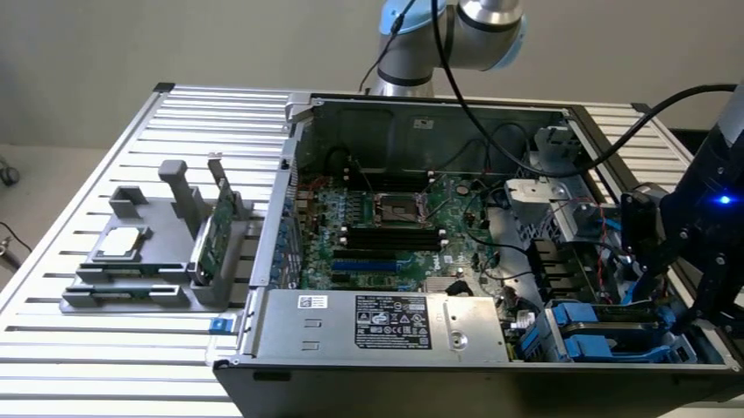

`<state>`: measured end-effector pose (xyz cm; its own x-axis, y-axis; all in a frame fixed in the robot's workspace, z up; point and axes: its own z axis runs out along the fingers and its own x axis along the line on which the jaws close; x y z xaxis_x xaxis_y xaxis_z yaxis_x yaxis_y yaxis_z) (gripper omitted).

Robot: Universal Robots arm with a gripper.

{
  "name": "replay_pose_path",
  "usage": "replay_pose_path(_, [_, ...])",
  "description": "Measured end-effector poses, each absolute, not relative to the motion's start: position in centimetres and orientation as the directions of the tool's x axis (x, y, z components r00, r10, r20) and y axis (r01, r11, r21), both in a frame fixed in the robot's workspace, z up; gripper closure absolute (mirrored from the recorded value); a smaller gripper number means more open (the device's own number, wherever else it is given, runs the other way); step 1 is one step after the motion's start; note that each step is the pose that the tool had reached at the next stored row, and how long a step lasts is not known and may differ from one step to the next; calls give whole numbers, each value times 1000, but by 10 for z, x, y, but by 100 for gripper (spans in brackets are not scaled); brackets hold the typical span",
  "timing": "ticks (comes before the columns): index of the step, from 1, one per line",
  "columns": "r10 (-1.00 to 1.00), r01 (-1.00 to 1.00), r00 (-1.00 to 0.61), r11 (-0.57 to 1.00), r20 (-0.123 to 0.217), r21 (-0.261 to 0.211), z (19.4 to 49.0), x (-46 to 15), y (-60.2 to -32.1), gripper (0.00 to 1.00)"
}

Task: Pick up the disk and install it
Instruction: 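Insert the first disk wire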

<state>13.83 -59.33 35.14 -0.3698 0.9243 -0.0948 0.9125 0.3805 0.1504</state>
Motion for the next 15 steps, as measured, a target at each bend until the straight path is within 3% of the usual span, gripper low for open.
replay_pose_path(6, [932,917,-358,363,-63,163,347,144,-593,55])
replay_pose_path(15, [945,931,-322,326,-51,163,340,145,-591,55])
